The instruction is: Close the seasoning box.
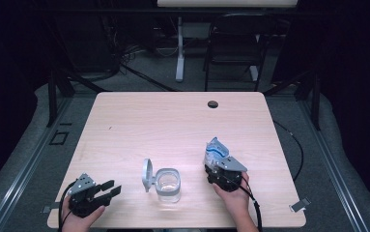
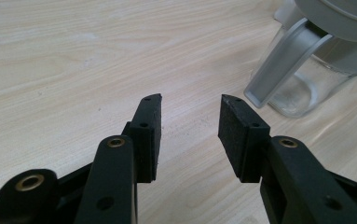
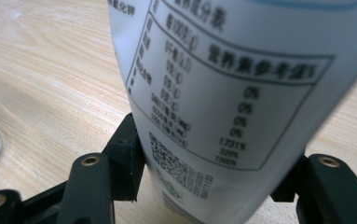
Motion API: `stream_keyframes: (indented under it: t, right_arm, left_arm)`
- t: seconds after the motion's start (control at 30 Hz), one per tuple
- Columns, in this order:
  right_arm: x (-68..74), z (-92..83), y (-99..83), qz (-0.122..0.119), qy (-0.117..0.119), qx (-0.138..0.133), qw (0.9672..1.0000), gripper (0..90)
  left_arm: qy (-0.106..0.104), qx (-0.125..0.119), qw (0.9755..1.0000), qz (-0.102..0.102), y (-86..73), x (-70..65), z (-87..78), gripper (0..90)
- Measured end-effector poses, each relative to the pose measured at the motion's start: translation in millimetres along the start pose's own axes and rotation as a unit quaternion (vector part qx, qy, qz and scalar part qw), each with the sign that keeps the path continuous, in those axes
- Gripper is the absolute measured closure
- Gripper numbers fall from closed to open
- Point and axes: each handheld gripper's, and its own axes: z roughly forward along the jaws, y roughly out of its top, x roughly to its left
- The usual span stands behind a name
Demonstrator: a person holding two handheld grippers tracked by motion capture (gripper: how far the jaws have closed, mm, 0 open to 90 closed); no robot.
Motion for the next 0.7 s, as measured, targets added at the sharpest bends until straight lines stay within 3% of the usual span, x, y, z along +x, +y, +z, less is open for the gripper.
stream_keyframes:
  t: [0.6, 0.7]
  right_arm:
    - [-1.9, -1.2, 0.5, -0.012, 0.009, 0.003, 0.9999, 41.6]
    - [-0.5, -2.9, 0.5, -0.024, 0.013, 0.004, 0.9996, 41.7]
  left_arm:
    - [0.003, 0.003, 1.0, -0.004, -3.4, 2.1, 3.2, 60.1]
    - [0.002, 0.005, 1.0, -0.004, -3.5, 2.4, 2.9, 60.1]
